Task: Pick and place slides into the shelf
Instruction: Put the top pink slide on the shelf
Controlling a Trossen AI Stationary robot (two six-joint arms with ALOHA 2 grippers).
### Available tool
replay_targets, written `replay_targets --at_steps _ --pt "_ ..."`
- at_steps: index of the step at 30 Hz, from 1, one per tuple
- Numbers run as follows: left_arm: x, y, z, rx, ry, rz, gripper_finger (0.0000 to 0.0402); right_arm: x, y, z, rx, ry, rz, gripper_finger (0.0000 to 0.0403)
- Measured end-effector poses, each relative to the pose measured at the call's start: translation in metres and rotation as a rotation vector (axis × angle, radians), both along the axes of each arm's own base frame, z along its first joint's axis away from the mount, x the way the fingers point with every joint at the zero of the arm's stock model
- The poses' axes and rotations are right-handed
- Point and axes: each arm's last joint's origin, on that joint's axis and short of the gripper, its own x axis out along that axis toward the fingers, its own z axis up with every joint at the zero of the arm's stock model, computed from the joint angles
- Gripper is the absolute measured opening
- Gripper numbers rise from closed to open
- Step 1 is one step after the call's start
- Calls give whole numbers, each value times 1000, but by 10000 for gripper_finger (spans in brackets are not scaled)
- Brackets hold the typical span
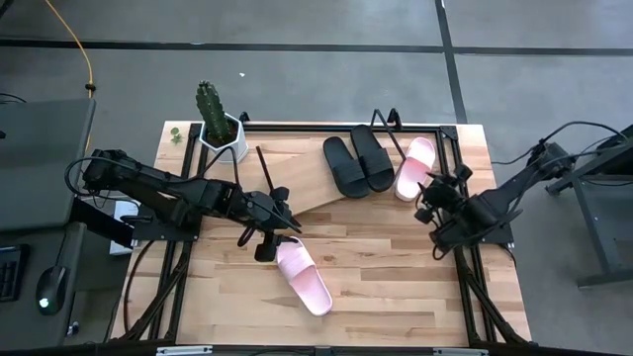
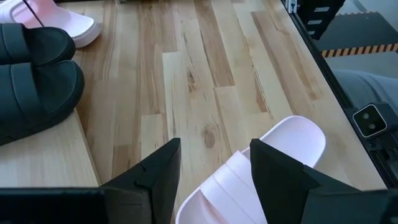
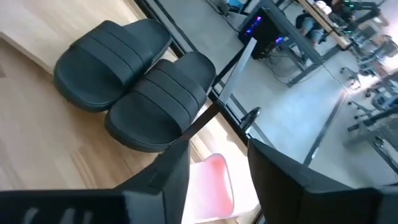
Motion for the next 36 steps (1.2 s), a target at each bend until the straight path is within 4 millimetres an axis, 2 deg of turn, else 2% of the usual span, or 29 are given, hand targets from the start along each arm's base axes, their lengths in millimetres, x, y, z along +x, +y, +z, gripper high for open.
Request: replay_targets --at_steps 5,8,15,22,26,30,36 --pt "0 0 0 0 0 0 177 4 3 -3 3 -49 -33 114" --pt "0 0 0 0 0 0 177 4 3 -9 29 -63 -53 108" --pt "0 0 0 0 -5 0 177 12 10 -19 131 -20 -3 127" --pt "1 0 1 5 -15 7 177 21 10 -2 23 -15 74 150" --pt "1 0 1 6 -15 8 177 27 0 9 -18 3 35 164" --pt "1 0 1 6 -15 8 177 30 -19 18 -34 33 -57 177" --pt "1 0 1 7 -14 7 177 11 -49 32 35 19 -176 189"
